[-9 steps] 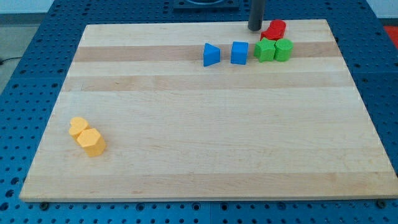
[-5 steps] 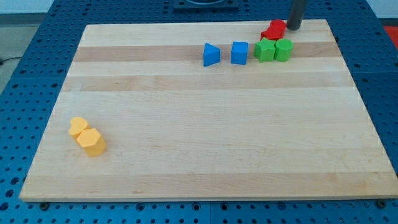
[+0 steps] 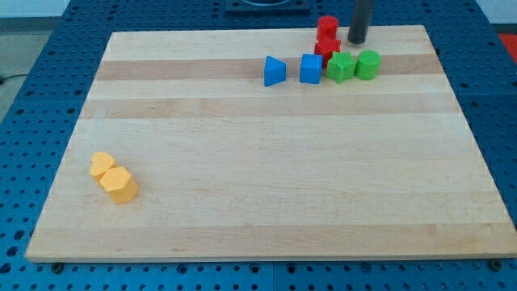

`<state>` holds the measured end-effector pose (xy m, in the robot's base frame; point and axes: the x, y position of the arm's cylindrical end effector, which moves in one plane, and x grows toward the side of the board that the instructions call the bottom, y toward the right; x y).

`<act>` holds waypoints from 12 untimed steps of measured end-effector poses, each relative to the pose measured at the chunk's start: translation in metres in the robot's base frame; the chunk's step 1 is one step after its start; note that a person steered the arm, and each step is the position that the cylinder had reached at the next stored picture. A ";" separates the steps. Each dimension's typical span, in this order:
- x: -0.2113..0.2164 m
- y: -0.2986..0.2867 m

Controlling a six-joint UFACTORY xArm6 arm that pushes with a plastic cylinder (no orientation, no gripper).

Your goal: Push the red circle to the left side

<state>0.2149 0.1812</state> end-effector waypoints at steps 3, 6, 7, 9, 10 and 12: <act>-0.023 -0.087; -0.007 -0.149; 0.008 -0.162; 0.024 -0.217; 0.029 -0.194; 0.046 -0.223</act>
